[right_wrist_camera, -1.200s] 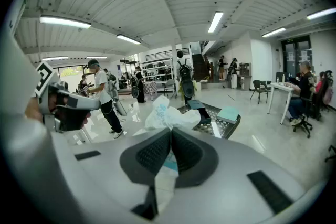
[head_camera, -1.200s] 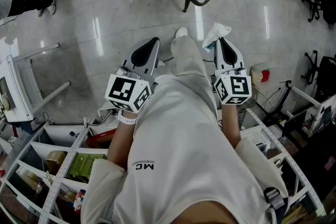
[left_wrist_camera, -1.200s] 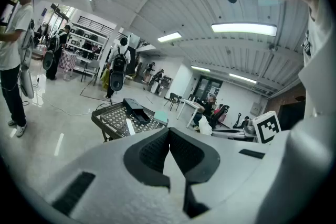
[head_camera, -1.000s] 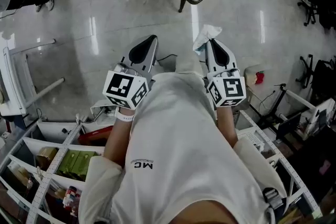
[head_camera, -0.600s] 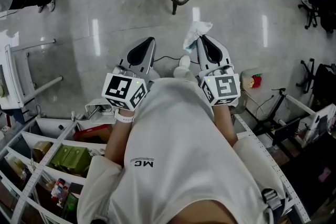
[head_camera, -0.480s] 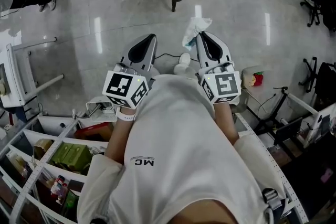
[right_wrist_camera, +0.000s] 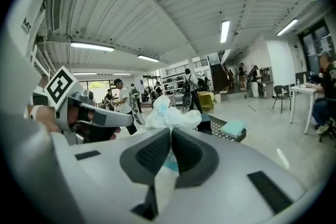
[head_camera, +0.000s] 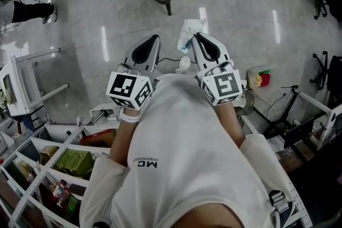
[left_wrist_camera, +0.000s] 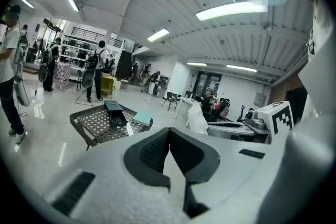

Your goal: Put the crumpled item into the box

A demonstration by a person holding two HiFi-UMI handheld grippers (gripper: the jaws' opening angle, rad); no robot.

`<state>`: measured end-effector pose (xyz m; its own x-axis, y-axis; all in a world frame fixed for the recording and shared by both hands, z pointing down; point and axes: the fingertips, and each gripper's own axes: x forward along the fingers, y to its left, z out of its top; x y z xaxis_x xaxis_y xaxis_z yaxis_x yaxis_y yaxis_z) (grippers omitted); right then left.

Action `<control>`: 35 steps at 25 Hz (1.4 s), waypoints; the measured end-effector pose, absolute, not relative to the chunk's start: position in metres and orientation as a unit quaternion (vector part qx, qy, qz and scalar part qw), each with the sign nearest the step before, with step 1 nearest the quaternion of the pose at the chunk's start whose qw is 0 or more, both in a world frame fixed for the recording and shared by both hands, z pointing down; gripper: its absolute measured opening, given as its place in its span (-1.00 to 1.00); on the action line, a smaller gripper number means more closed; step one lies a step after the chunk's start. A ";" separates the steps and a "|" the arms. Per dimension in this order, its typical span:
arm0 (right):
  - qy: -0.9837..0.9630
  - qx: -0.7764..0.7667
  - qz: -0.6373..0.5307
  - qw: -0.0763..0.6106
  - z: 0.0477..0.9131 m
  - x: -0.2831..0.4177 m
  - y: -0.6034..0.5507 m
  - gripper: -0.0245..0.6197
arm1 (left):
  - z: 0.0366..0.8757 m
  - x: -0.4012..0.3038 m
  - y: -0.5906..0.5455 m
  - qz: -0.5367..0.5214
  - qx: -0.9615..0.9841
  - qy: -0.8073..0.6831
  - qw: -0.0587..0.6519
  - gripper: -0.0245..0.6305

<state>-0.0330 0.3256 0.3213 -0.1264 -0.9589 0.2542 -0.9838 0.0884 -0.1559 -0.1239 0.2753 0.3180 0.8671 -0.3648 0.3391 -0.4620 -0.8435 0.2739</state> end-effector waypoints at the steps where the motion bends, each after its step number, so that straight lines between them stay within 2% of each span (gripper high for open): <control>1: -0.735 0.661 0.142 0.040 0.321 -0.026 0.330 -0.84 | 0.318 -0.113 0.280 0.138 0.952 -0.211 0.172 -0.85; 9: -0.713 0.683 0.158 0.015 0.327 0.036 0.356 -0.84 | 0.328 -0.063 0.304 0.148 0.950 -0.202 0.186 -0.85; 16: -0.716 0.676 0.176 0.010 0.341 0.059 0.318 -0.84 | 0.342 -0.042 0.264 0.154 0.944 -0.212 0.201 -0.85; 26: -0.743 0.645 0.173 0.034 0.337 0.124 0.170 -0.84 | 0.362 0.025 0.139 0.149 0.932 -0.226 0.240 -0.85; 35: -0.771 0.610 0.173 0.055 0.333 0.162 0.016 -0.84 | 0.354 0.053 -0.006 0.124 0.919 -0.276 0.251 -0.85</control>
